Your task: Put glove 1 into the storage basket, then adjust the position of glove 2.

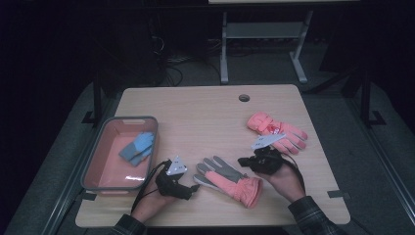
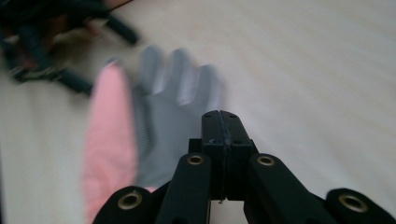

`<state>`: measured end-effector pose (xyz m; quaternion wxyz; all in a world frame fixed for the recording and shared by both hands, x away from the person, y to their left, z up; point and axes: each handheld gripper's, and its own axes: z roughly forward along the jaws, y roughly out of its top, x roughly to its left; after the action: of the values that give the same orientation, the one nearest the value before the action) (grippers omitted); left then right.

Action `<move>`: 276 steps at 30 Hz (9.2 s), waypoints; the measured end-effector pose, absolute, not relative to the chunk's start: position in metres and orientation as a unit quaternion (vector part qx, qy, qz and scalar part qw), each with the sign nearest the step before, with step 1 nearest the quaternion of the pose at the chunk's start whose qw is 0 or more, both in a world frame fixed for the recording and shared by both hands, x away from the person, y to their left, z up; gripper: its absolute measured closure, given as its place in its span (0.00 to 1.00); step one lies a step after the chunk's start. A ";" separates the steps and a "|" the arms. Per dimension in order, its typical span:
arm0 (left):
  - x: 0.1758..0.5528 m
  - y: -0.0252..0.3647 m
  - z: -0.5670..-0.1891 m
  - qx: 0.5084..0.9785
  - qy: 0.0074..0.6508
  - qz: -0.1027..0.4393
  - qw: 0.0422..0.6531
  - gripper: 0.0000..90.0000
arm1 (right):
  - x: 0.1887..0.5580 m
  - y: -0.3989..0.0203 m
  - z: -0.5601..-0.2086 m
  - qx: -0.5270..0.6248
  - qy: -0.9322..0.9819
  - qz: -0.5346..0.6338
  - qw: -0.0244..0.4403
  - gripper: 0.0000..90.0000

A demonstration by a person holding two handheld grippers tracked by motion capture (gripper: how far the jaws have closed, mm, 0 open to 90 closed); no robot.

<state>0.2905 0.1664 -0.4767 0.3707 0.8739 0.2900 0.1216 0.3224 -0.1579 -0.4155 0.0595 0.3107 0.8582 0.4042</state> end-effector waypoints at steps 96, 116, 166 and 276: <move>0.290 0.167 -0.476 0.876 0.286 0.122 0.368 0.14 | 0.402 -0.271 -0.454 0.497 0.799 0.309 0.138 1.00; 0.289 0.167 -0.476 0.878 0.283 0.121 0.367 0.14 | 0.436 -0.169 -0.432 0.416 0.826 0.363 0.112 1.00; 0.288 0.167 -0.476 0.877 0.283 0.120 0.370 0.14 | 0.375 -0.269 -0.436 0.511 0.792 0.312 0.119 0.49; 0.290 0.168 -0.476 0.879 0.278 0.120 0.368 0.14 | 0.342 -0.125 -0.363 0.113 0.923 0.360 -0.069 0.95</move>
<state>0.2897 0.1681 -0.4762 0.3683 0.8790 0.2782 0.1200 0.3420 -0.1254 -0.3635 -0.0693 0.1135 0.9233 0.3604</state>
